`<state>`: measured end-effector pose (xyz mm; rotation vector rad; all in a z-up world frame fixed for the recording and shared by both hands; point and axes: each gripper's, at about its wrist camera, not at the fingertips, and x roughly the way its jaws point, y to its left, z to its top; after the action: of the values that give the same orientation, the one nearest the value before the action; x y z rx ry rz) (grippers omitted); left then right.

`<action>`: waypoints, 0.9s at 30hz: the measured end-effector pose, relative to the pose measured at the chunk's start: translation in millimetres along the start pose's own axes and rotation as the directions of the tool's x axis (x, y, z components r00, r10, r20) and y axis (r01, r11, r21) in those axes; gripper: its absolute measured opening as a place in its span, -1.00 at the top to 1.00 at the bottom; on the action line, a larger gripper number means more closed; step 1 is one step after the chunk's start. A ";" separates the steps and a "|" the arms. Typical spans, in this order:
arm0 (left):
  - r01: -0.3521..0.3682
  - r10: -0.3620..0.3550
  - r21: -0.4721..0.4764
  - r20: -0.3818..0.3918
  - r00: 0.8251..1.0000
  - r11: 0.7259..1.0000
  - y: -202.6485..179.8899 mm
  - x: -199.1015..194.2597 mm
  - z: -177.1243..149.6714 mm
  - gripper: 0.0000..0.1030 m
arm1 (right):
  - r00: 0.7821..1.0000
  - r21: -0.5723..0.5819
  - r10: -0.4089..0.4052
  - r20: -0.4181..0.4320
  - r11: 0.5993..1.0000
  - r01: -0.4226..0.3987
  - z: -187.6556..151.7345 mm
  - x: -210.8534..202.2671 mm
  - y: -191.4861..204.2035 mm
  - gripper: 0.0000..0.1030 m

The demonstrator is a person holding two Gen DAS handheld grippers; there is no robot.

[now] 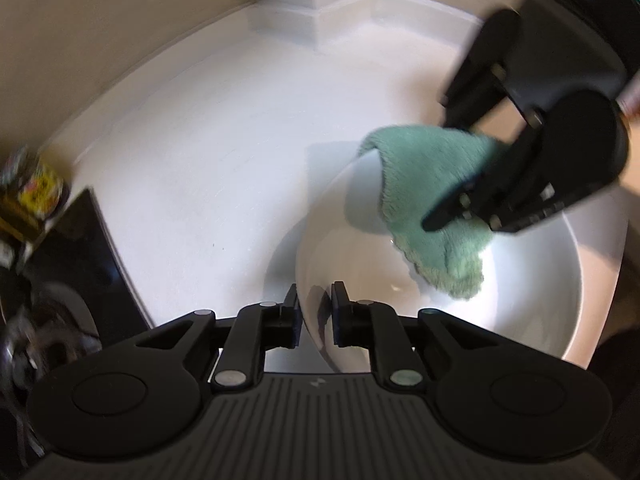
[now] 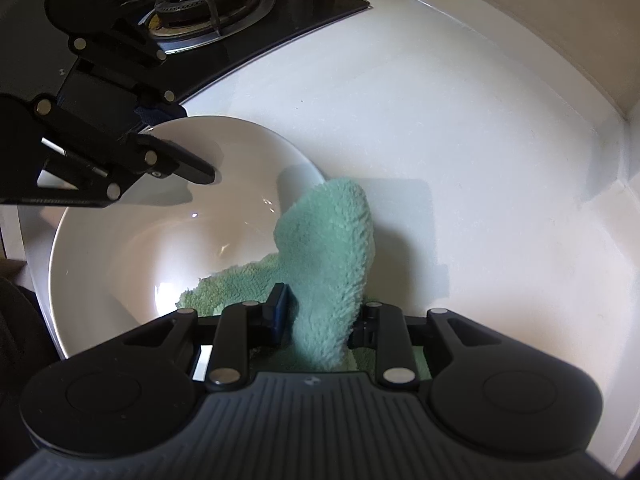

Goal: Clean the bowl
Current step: 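Wipe the cloth along the bowl rim and inner wall with the right gripper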

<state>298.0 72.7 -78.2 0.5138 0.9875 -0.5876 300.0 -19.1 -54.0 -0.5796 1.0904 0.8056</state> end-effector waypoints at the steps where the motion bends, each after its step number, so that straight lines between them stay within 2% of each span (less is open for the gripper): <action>1: 0.006 -0.006 0.008 0.000 1.000 1.000 0.4 -0.3 0.0 0.71 | 1.000 -0.017 -0.009 0.004 1.000 0.009 2.6 1.0 1.5 0.51; 4: 0.018 -0.018 0.021 0.001 1.000 1.000 0.9 -1.5 -0.7 0.71 | 0.999 -0.039 -0.028 0.023 0.999 0.029 11.1 3.2 4.3 0.47; 8: 0.021 -0.021 -0.019 0.014 1.000 1.000 1.7 -3.2 -3.8 0.72 | 0.998 -0.019 -0.031 0.058 0.999 0.032 15.3 3.9 4.5 0.45; 12: 0.003 -0.001 -0.053 0.026 1.000 0.999 -2.0 -4.9 -6.8 0.72 | 0.993 0.104 -0.027 0.112 0.994 0.016 3.3 -2.9 -3.0 0.61; 16: -0.007 0.010 -0.077 0.035 0.999 0.997 -3.9 -6.0 -8.9 0.72 | 0.988 0.242 -0.026 0.150 0.970 -0.011 -18.8 -15.7 -8.0 0.76; 24: -0.004 0.009 -0.094 0.046 0.999 0.996 -14.6 -8.7 -10.1 0.70 | 0.976 0.431 -0.041 0.215 0.900 -0.057 -60.9 -34.5 -1.1 0.75; 27: 0.007 -0.004 -0.068 0.038 0.999 0.998 -16.1 -7.8 -8.8 0.70 | 0.976 0.435 -0.036 0.214 0.898 -0.062 -64.4 -33.6 1.9 0.75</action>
<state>278.5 68.3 -77.6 0.4382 0.9701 -0.5647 255.7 -76.1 -46.3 -0.0970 1.0297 0.5889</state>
